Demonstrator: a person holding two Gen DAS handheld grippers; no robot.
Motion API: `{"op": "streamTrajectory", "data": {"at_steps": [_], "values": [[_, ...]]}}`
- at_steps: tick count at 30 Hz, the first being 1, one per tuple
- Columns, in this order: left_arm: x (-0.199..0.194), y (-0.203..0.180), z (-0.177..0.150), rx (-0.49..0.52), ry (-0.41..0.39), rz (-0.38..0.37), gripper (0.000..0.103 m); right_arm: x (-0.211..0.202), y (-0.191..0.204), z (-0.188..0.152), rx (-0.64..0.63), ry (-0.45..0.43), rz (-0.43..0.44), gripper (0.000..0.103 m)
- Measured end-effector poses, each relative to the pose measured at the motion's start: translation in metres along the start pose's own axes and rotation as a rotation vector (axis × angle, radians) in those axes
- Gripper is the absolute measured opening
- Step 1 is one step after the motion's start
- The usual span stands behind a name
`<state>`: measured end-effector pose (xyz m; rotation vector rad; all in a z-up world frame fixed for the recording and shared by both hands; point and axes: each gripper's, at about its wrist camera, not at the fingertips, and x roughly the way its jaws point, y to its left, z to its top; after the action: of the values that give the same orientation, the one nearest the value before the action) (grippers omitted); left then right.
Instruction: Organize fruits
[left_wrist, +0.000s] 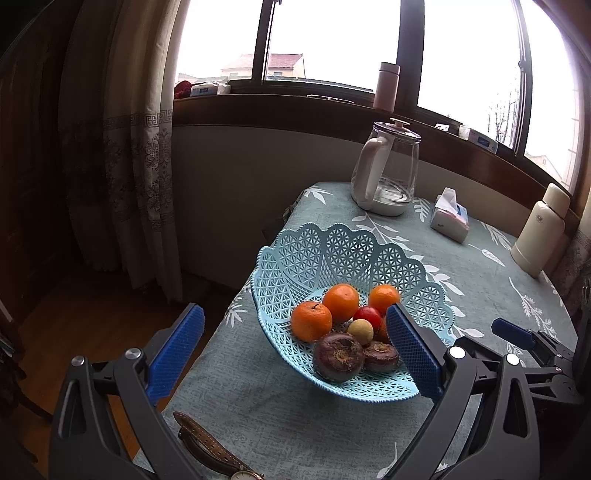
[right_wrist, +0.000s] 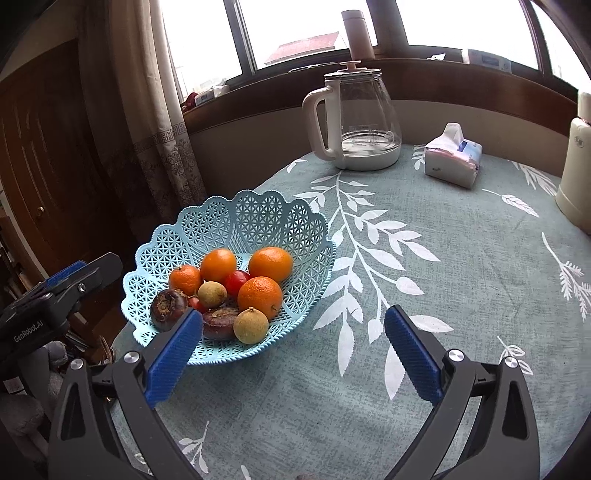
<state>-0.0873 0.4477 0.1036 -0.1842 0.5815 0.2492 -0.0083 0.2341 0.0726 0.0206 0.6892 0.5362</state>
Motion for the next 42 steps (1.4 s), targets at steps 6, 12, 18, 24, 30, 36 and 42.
{"op": "streamTrajectory", "data": {"at_steps": [6,12,18,24,30,36,42], "values": [[-0.005,-0.010,-0.002,0.048,-0.017,0.014,0.100,-0.008,0.011,-0.001,-0.078,-0.028,-0.028,0.098],[-0.008,-0.015,-0.004,0.083,-0.029,0.034,0.100,-0.017,0.019,0.001,-0.120,-0.053,-0.044,0.098],[-0.010,-0.015,-0.006,0.093,-0.030,0.045,0.100,-0.025,0.021,0.002,-0.130,-0.089,-0.097,0.098],[-0.012,-0.016,-0.008,0.114,-0.034,0.063,0.100,-0.035,0.017,0.005,-0.101,-0.157,-0.136,0.098],[-0.016,-0.016,-0.009,0.132,-0.046,0.086,0.100,-0.051,0.035,0.001,-0.213,-0.279,-0.305,0.098],[-0.018,-0.018,-0.011,0.160,-0.050,0.109,0.100,-0.041,0.039,-0.003,-0.237,-0.214,-0.284,0.098],[-0.018,-0.019,-0.012,0.171,-0.053,0.115,0.100,-0.037,0.042,-0.006,-0.256,-0.189,-0.271,0.098]]}}
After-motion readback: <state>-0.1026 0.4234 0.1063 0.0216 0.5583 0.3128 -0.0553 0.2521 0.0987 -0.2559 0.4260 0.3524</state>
